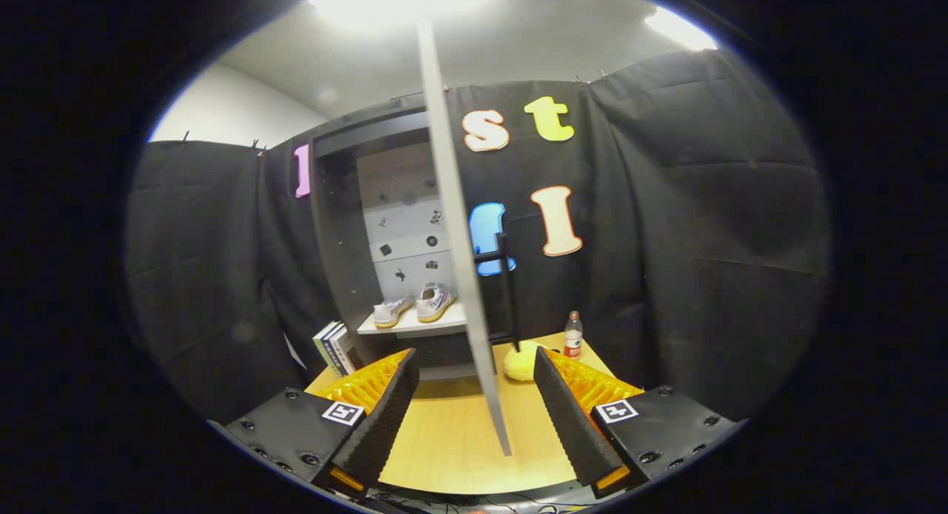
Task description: Open the shoe cabinet door, grab the shoes and put them into the shoe cabinet, then close the shoe cabinet door.
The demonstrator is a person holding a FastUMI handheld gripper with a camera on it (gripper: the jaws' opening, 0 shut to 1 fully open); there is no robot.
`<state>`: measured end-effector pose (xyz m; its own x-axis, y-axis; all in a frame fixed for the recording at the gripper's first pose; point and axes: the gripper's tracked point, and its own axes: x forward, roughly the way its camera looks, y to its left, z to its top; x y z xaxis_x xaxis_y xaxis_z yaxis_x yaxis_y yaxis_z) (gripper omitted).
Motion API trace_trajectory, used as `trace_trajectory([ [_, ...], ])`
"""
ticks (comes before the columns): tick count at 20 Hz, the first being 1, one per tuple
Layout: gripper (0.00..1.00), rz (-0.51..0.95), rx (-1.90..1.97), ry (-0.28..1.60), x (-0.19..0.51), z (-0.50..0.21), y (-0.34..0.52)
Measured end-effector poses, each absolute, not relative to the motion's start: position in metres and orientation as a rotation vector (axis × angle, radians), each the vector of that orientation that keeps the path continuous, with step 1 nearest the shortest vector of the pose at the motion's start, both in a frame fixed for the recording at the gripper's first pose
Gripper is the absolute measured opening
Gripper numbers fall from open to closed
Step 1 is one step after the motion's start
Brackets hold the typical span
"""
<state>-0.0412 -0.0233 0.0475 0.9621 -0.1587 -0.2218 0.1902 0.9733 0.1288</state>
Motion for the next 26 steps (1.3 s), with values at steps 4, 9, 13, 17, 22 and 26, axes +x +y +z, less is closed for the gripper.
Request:
trace_trajectory([
  [4,0.98,-0.210,0.173,0.189,-0.026,0.051,-0.084],
  [9,0.98,-0.172,0.200,0.161,0.020,0.050,-0.124],
  [13,0.98,-0.081,0.172,0.184,0.056,0.040,-0.125],
  [17,0.97,-0.022,0.112,0.213,0.073,0.033,-0.114],
  [22,0.96,-0.044,0.050,0.182,0.071,0.037,-0.103],
  [26,0.97,-0.108,0.028,0.171,0.065,0.038,-0.095],
])
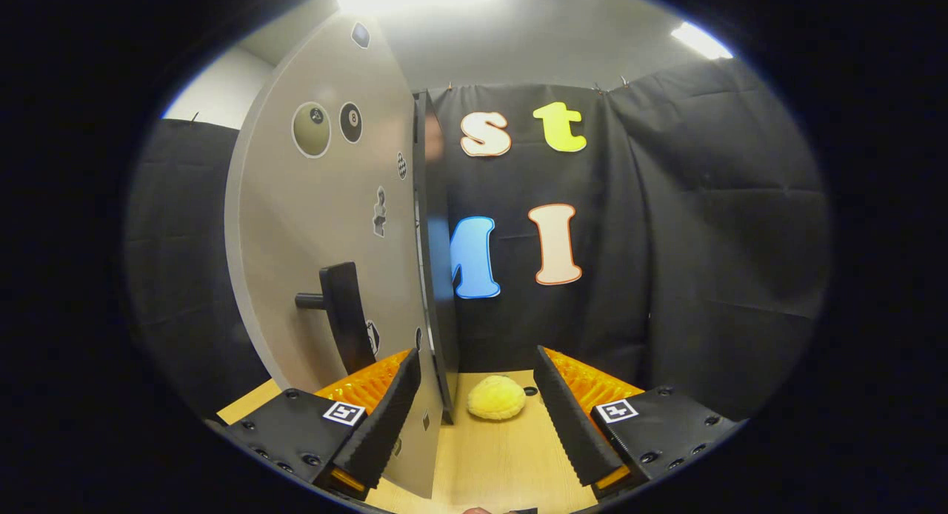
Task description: Open the shoe cabinet door, grab the shoes and put them into the shoe cabinet, then close the shoe cabinet door.
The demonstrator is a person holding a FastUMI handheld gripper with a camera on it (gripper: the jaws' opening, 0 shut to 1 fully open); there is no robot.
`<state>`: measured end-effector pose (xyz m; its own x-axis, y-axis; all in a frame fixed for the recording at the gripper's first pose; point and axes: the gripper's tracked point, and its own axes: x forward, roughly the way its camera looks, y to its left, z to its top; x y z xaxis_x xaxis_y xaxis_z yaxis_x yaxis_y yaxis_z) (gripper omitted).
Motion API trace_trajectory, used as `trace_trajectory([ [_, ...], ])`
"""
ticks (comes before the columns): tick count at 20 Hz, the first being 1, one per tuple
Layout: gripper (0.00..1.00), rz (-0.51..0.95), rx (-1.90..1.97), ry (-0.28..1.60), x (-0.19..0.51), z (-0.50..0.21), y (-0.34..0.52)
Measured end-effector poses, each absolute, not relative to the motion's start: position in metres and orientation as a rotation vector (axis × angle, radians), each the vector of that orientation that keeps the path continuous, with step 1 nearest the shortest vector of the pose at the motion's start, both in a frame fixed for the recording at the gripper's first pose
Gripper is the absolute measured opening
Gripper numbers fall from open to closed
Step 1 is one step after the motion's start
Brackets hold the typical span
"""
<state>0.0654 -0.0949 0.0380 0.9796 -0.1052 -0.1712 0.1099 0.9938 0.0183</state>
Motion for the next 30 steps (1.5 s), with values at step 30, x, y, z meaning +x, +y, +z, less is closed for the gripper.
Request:
trace_trajectory([
  [30,0.97,0.120,0.015,0.125,0.143,0.043,0.177],
])
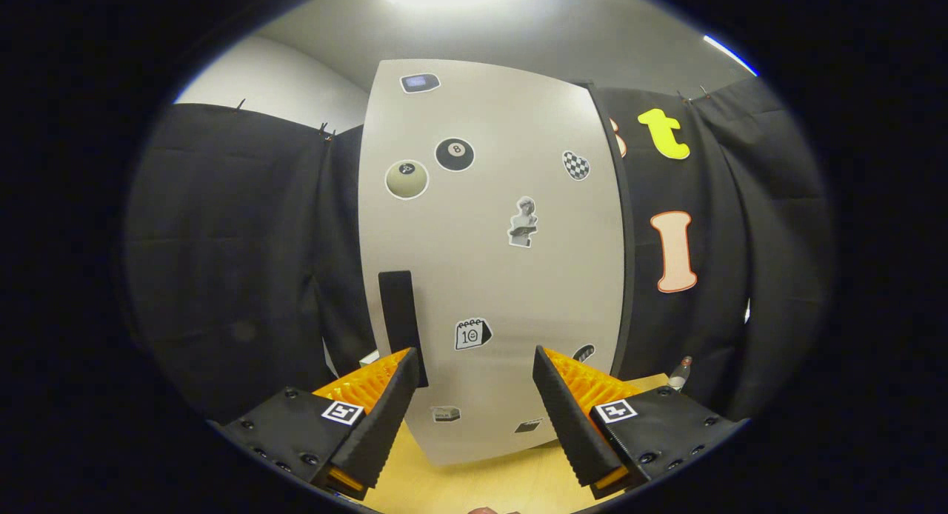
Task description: Open the shoe cabinet door, grab the shoes and put them into the shoe cabinet, then close the shoe cabinet door.
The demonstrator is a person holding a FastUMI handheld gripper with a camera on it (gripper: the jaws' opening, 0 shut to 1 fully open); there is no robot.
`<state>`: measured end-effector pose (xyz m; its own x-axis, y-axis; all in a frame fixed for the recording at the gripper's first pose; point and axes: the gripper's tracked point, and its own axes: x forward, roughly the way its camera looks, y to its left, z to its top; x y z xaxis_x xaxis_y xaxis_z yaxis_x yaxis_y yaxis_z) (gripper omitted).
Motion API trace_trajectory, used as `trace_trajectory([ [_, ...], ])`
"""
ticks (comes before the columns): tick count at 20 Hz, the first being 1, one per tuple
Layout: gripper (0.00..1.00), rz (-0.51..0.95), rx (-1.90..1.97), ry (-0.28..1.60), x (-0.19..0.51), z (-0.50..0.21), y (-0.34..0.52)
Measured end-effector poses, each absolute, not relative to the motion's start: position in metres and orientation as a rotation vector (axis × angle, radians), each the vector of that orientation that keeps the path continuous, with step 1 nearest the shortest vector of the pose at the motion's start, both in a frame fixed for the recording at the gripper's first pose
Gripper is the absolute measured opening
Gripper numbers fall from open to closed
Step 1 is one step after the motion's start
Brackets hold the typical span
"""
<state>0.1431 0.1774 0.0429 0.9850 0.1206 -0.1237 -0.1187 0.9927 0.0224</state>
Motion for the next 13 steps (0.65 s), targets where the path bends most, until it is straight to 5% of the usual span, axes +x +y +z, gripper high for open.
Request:
trace_trajectory([
  [13,0.98,0.136,-0.010,0.127,0.131,0.034,0.156],
])
